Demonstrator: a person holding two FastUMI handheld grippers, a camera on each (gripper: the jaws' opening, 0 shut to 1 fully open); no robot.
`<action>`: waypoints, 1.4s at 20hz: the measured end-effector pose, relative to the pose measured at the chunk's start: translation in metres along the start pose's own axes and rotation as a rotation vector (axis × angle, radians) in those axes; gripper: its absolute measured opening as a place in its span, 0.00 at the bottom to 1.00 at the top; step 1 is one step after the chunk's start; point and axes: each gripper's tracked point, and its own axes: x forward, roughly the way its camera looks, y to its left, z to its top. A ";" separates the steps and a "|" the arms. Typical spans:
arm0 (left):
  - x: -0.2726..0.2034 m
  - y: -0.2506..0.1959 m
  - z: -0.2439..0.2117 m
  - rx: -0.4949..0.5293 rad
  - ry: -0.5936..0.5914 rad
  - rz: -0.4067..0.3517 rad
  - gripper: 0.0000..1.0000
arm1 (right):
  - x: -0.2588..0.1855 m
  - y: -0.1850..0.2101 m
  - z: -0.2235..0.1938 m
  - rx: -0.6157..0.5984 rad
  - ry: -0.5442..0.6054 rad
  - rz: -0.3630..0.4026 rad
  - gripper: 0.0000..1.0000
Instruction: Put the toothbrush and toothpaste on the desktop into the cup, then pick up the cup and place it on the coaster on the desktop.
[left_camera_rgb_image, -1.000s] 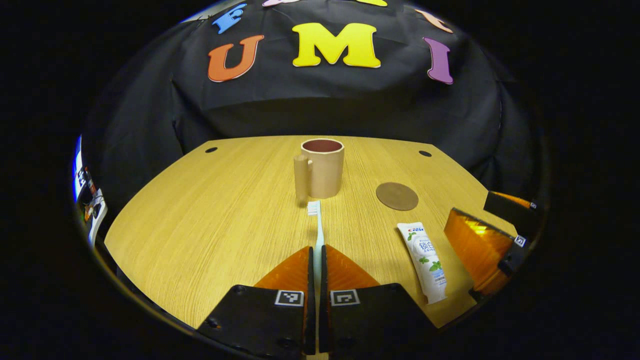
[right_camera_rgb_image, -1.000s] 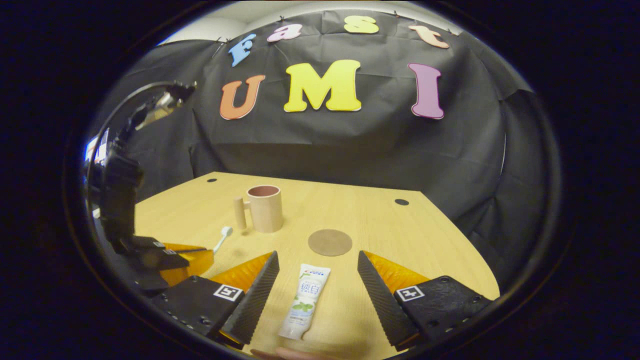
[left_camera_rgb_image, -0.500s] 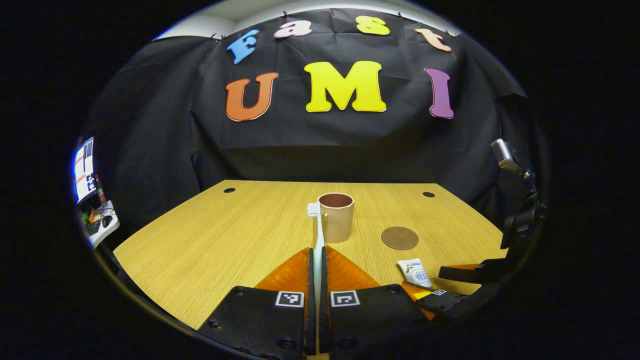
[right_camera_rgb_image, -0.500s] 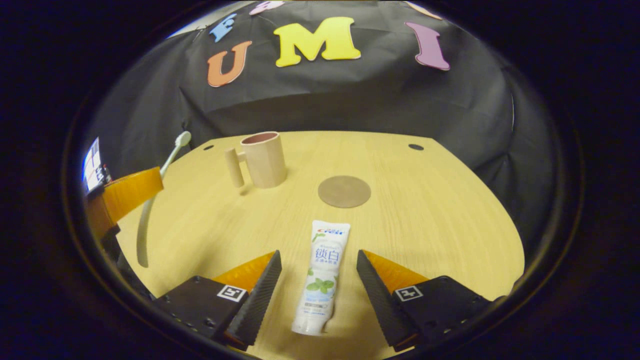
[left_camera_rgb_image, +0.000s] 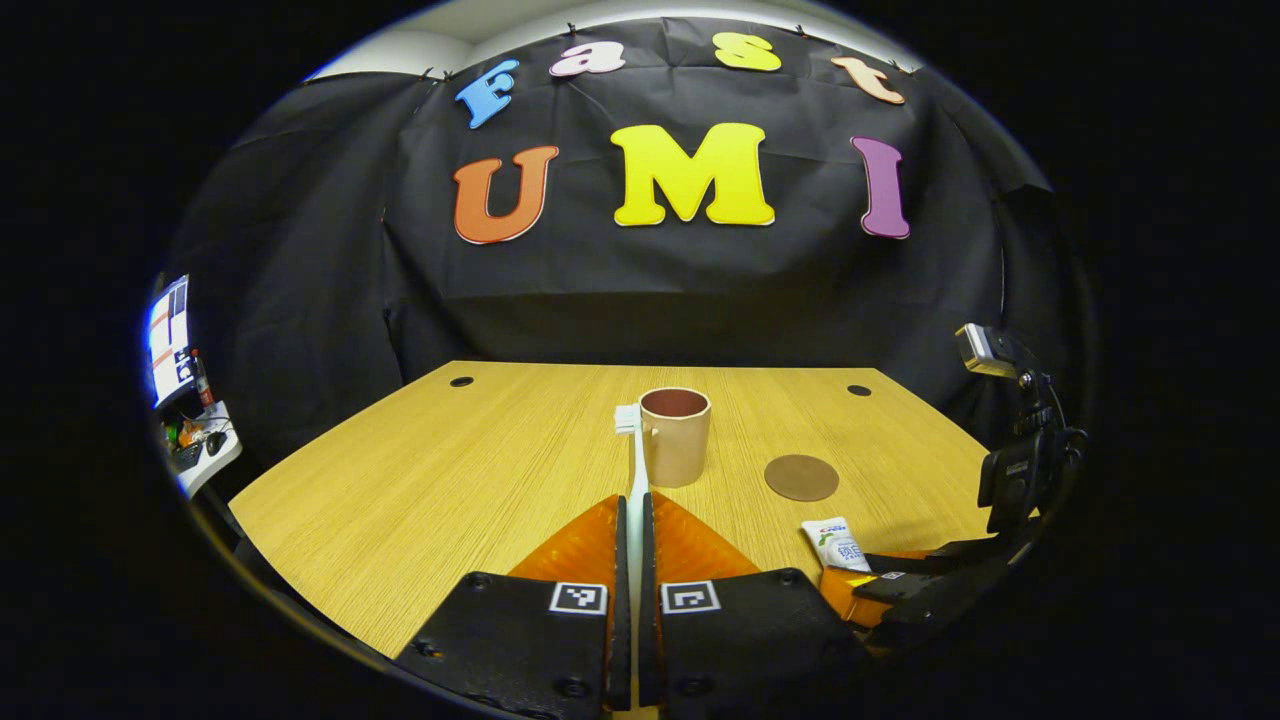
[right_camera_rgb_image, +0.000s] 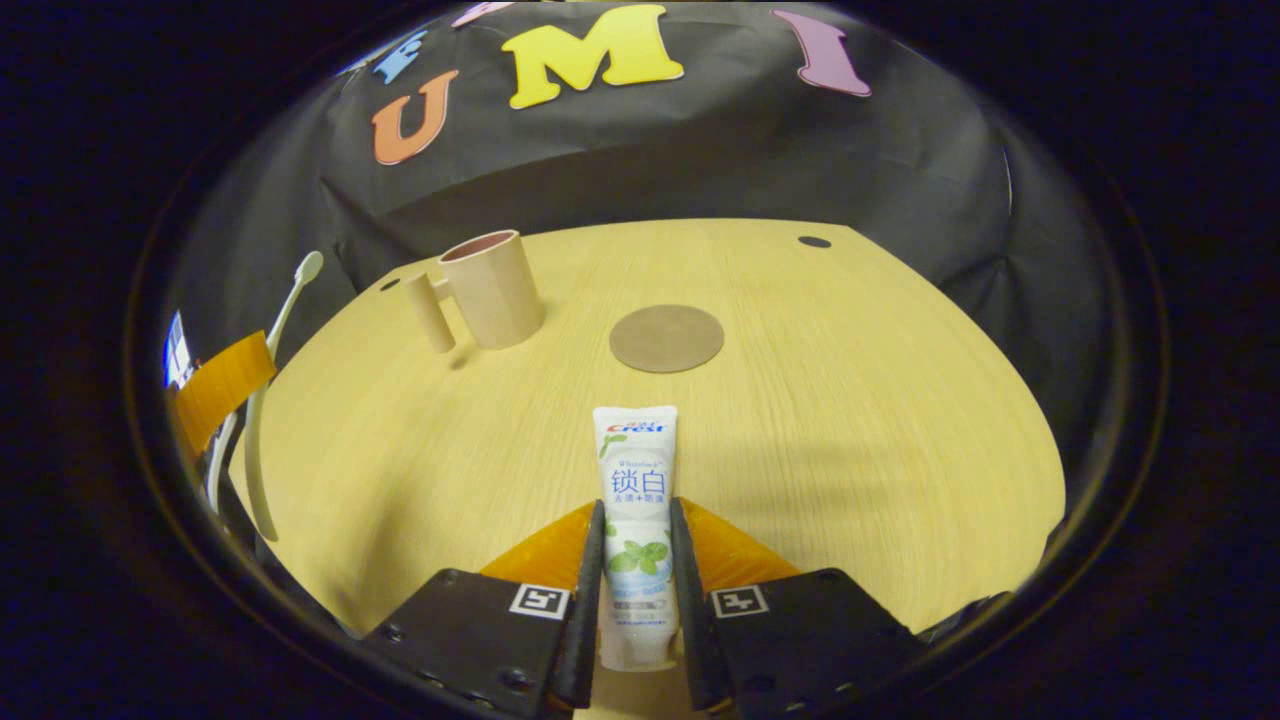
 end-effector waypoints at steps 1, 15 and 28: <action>0.001 -0.001 0.000 0.000 0.001 0.001 0.06 | 0.001 -0.001 0.001 0.027 0.004 0.021 0.36; -0.003 0.011 0.006 0.011 -0.037 0.030 0.06 | -0.065 0.011 0.061 -0.174 -0.411 -0.008 0.28; 0.024 0.015 0.065 -0.039 -0.131 -0.005 0.06 | -0.115 0.013 0.090 -0.198 -0.602 0.002 0.28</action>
